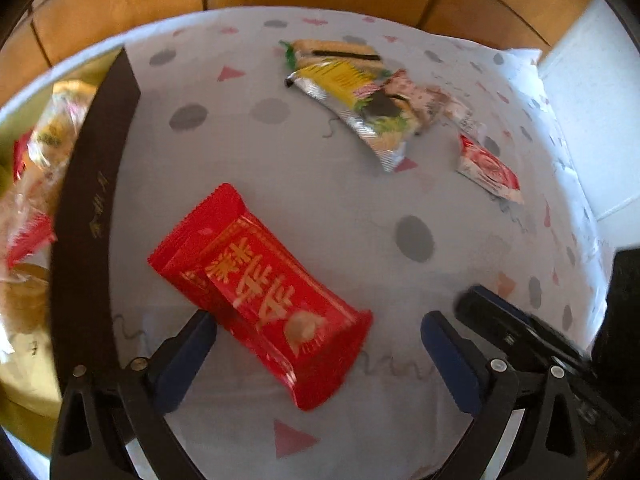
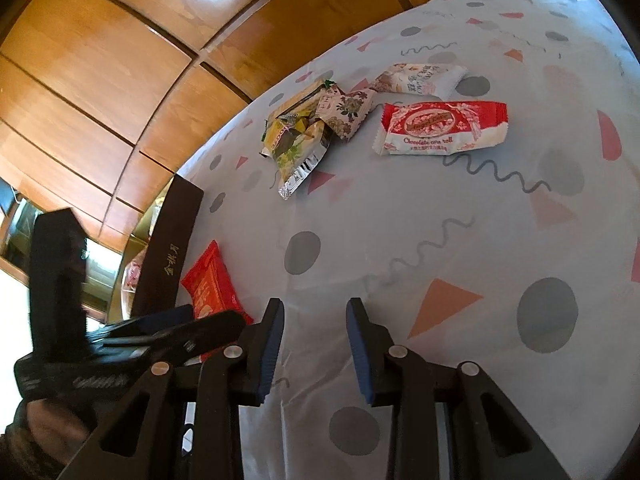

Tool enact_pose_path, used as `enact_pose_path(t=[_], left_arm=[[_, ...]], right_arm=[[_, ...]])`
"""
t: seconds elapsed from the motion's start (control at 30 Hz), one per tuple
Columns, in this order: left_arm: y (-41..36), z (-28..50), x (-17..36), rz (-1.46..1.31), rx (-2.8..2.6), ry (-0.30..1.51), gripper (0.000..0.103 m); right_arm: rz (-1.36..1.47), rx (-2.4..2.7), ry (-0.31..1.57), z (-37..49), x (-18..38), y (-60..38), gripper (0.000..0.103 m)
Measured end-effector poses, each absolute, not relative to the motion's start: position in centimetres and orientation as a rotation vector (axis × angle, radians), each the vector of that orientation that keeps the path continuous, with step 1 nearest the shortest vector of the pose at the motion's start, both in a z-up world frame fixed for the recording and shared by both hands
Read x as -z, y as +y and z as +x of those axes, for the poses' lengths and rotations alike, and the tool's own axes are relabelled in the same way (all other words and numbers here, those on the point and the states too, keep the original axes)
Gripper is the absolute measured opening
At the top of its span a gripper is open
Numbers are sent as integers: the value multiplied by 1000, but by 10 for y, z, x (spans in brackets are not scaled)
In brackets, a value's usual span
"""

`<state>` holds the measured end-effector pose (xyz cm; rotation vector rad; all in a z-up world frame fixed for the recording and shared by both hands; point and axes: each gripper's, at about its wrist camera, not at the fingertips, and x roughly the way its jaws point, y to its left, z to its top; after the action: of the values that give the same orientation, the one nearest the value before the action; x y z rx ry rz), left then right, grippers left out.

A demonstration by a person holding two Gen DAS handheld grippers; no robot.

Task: Organize snacks
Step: 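Lower the left gripper and grasp the large red packet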

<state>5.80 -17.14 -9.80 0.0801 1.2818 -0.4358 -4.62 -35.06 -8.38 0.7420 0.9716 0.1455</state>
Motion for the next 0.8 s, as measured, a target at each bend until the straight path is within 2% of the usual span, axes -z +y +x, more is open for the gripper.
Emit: enact_pose_path(t=[0.4,0.67,0.7,0.73,0.8], left_arm=[[-195,83,87,112,637,1163,103],[-196,67,84,355,611,1089,98],[-200,69,89,379,613,1091,94],[-204,72,94,400,604,1098,84],[-202,77,102,387,587,1128,75]], right_arm=[[721,-10,929,-59,81,-367,32],[706,-7,913,-60,81,-364,33],[707,-7,913,-61,81,-364,33],[706,-9,913,-61,81,-364,33],[703,-14,909,-61,81,-364,33]])
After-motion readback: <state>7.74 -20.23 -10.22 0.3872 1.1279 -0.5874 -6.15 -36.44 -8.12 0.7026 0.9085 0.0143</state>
